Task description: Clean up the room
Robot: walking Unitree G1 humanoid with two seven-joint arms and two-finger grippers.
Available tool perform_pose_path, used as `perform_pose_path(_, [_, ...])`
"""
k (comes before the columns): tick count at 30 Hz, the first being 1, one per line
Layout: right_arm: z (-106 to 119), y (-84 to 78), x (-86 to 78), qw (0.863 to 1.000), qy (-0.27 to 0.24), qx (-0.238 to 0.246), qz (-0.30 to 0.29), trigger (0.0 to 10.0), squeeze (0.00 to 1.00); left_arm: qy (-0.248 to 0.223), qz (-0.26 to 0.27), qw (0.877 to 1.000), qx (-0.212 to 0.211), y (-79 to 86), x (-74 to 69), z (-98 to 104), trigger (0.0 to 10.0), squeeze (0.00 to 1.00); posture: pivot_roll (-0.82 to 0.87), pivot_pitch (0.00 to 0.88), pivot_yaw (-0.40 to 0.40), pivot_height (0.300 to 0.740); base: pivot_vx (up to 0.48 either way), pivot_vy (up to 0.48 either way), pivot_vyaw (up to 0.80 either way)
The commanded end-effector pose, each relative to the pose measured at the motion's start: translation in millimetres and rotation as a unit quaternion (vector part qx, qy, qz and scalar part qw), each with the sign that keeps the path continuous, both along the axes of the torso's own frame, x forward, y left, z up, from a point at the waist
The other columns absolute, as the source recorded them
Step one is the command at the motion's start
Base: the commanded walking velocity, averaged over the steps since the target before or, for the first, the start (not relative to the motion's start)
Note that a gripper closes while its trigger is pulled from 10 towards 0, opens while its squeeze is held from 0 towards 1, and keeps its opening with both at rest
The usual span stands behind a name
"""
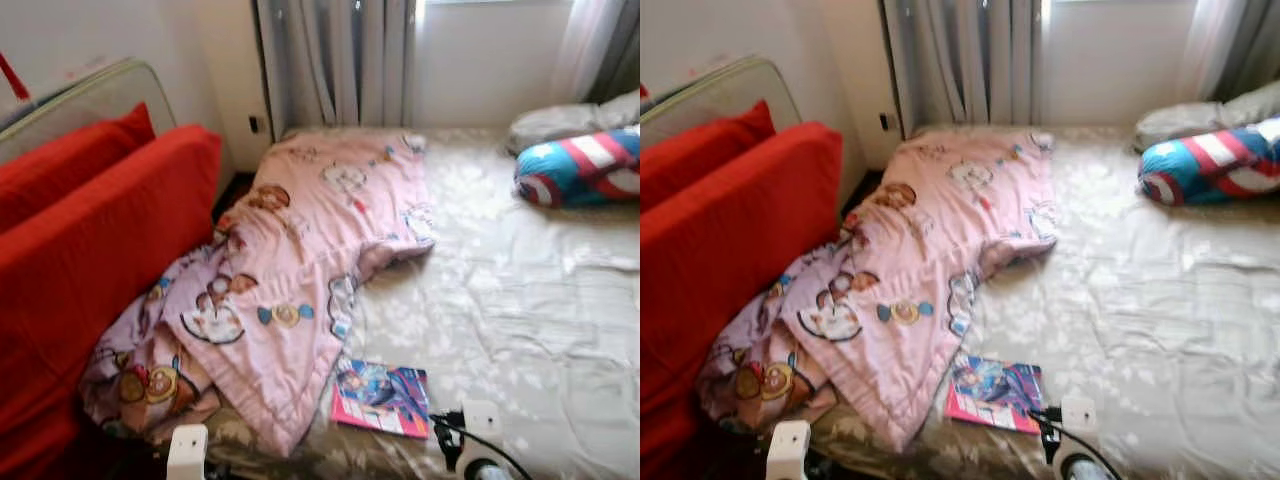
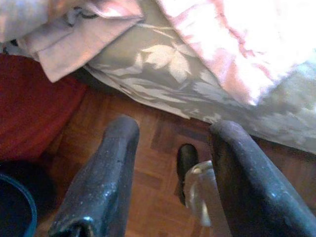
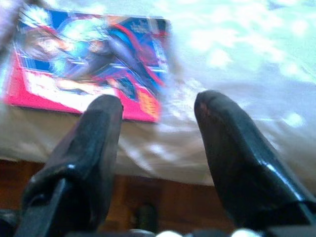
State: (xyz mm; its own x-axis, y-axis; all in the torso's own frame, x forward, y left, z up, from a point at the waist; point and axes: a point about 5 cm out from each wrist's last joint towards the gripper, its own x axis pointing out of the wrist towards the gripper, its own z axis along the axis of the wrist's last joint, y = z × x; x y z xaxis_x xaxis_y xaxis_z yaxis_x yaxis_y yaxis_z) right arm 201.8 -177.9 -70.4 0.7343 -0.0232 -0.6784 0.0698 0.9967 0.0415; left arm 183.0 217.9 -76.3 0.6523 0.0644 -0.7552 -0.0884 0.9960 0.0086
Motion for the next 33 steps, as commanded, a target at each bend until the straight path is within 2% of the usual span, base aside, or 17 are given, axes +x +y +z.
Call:
perform_pose_path(1, [1,0.9,1.1,1.000,-0.006,0.002,0.002,10.0,0.00,-0.015,0.000,1.000,-0.002,-1.2,7.2,4,10.0,0.00,-0.04,0.000,0.046,0.740,0.000,0.000,0.00])
perform_pose_path(7, [9,3.2,13.3,0.999,-0.040,0.004,0.010,10.0,0.00,-0.062,-0.009,0.998,-0.011,-6.8,24.7,14,10.0,0.00,-0.04,0.000,0.047,0.740,0.000,0.000,0.00])
perform_pose_path(12, [22,6.8,28.1,0.996,-0.093,0.008,0.014,10.0,0.00,-0.107,-0.023,0.994,-0.017,-8.5,33.7,22,10.0,0.00,-0.04,0.000,0.046,0.740,0.000,0.000,0.00])
perform_pose_path(14, [30,9.6,35.3,0.992,-0.128,0.013,0.019,10.0,0.00,-0.138,-0.024,0.990,-0.020,-7.9,40.1,29,10.0,0.00,-0.04,0.000,0.044,0.740,0.000,0.000,0.00])
perform_pose_path(15, [38,14.3,40.5,0.986,-0.164,0.016,0.029,10.0,0.00,-0.174,-0.022,0.984,-0.021,-6.5,48.1,37,10.0,0.00,-0.04,0.000,0.044,0.740,0.000,0.000,0.00])
perform_pose_path(16, [38,14.3,40.5,0.986,-0.164,0.016,0.029,10.0,0.00,-0.174,-0.022,0.984,-0.021,-6.5,48.1,37,10.0,0.00,-0.04,0.000,0.044,0.740,0.000,0.000,0.00])
perform_pose_path(18, [43,17.5,42.2,0.982,-0.187,0.018,0.034,10.0,0.00,-0.212,-0.021,0.977,-0.022,-6.2,55.7,46,10.0,0.00,-0.04,0.000,0.044,0.740,0.000,0.000,0.00])
perform_pose_path(19, [43,17.5,42.2,0.982,-0.187,0.018,0.034,10.0,0.00,-0.212,-0.021,0.977,-0.022,-6.2,55.7,46,10.0,0.00,-0.04,0.000,0.044,0.740,0.000,0.000,0.00])
perform_pose_path(23, [50,20.1,43.3,0.974,-0.223,0.018,0.028,10.0,0.00,-0.286,-0.028,0.958,-0.018,-11.2,70.8,66,10.0,0.00,-0.04,0.000,0.045,0.740,0.000,0.000,0.00])
perform_pose_path(30, [58,20.4,42.1,0.967,-0.252,0.014,0.016,10.0,0.00,-0.346,-0.042,0.937,-0.012,-16.4,77.1,86,10.0,0.00,-0.05,0.000,0.048,0.740,0.000,0.000,0.00])
perform_pose_path(33, [59,18.4,41.7,0.966,-0.257,0.008,0.010,10.0,0.00,-0.359,-0.046,0.932,-0.009,-16.4,77.7,92,10.0,0.00,-0.04,0.000,0.047,0.740,0.000,0.000,0.00])
